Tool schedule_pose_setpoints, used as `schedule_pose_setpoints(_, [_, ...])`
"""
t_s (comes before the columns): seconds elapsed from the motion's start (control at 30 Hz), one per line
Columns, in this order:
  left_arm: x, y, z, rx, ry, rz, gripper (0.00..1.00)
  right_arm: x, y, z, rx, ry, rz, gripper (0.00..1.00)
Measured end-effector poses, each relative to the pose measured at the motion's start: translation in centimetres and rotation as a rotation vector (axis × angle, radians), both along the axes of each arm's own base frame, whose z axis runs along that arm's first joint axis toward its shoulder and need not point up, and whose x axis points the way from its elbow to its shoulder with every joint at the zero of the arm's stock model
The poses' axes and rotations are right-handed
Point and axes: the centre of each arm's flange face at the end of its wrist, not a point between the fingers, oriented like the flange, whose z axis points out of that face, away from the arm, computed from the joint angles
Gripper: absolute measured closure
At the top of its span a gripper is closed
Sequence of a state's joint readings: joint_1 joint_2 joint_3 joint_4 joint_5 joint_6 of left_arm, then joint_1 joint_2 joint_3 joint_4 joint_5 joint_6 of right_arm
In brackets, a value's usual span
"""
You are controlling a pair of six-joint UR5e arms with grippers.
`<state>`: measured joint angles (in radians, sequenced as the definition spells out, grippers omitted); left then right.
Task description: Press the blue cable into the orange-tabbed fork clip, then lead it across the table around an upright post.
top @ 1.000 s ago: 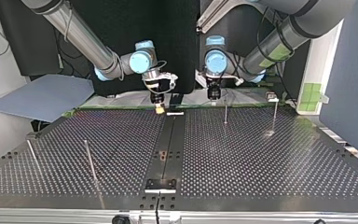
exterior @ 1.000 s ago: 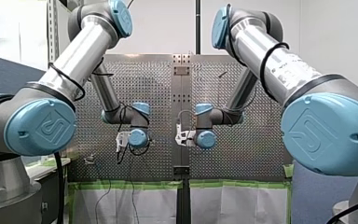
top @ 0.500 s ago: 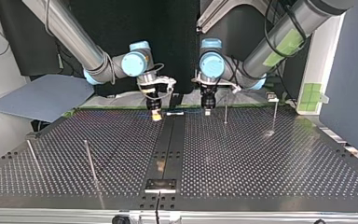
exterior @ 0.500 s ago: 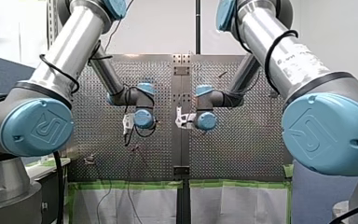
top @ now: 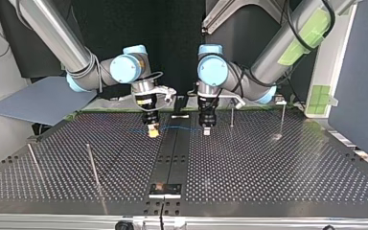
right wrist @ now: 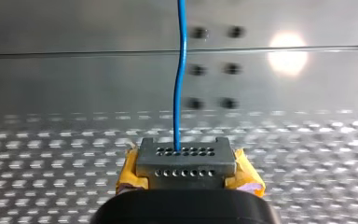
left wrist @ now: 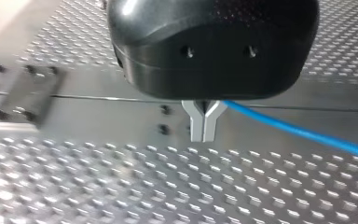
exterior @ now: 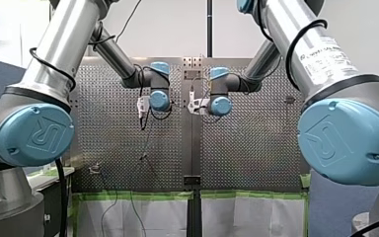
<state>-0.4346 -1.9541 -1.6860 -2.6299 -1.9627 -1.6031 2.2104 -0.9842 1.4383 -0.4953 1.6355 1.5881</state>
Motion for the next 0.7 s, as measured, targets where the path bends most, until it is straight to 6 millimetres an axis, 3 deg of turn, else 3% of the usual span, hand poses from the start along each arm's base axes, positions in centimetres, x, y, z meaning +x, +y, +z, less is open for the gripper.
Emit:
schedule_pose_setpoints(0.27, [-0.2,-1.4,5.2,-0.021,-0.038,-0.02,1.0,-0.3,0.1,6.1,-0.056,-0.04,0.0,1.0])
schedule_pose_setpoints(0.7, [0.3,-2.7,9.2,-0.02,-0.03,-0.023,1.0,-2.1,1.2,14.2,-0.134,-0.097,-0.017,1.0])
